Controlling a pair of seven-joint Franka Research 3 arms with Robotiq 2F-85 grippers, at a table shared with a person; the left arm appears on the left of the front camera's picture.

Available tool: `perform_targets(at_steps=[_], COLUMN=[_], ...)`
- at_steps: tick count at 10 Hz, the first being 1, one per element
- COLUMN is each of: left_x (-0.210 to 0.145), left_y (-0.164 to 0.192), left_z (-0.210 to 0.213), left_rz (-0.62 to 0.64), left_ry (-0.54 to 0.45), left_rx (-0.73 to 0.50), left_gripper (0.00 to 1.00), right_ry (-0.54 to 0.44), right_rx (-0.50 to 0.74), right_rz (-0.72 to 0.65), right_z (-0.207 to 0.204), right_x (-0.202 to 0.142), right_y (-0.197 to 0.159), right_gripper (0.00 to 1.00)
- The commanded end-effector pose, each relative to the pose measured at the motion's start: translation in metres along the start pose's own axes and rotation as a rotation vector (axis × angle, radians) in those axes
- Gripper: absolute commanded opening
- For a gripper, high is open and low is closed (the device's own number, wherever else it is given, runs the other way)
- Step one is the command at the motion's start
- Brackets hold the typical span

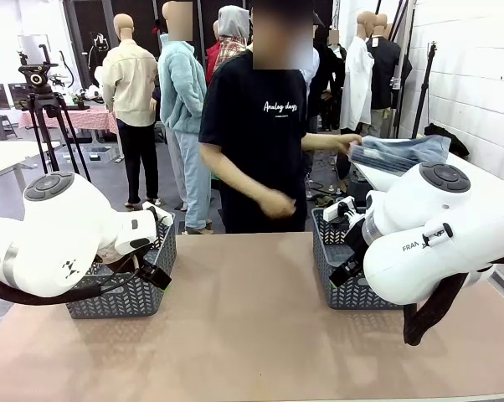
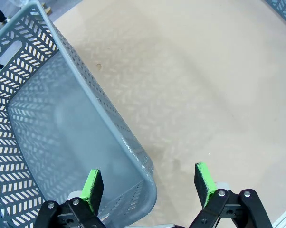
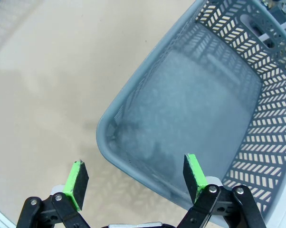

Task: Sort the tops and bottoms.
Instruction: Lift clothes from the center of the table with your left hand.

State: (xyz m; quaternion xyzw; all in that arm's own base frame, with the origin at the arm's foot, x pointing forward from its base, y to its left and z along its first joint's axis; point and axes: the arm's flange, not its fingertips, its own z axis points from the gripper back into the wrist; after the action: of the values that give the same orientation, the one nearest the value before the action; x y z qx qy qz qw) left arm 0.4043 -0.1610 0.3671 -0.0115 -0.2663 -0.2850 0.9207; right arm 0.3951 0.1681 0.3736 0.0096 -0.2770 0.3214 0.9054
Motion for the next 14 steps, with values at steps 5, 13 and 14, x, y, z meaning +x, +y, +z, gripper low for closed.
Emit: perform_targets(at_steps=[5, 13, 14], left_x=[-0.001, 0.009, 0.009], left_y=[0.003, 0.009, 0.015], left_z=[0.0, 0.037, 0.049], left_rz=[0.005, 0.001, 0.014], left_ry=[0.0, -0.02, -0.04], left_rx=[0.0, 0.137, 0.136], left_gripper=[1.0, 1.0, 1.0], right_ry=[0.0, -0.061, -0.089], right_rx=[0.0, -0.053, -0.049], right_rz=[-0.001, 0.044, 0.045], right_z=[0.0, 0.034, 0.051], right_x=[0.0, 0.009, 0.007], right_y=[0.0, 0.012, 0.011], right_gripper=[1.0, 1.0, 1.0])
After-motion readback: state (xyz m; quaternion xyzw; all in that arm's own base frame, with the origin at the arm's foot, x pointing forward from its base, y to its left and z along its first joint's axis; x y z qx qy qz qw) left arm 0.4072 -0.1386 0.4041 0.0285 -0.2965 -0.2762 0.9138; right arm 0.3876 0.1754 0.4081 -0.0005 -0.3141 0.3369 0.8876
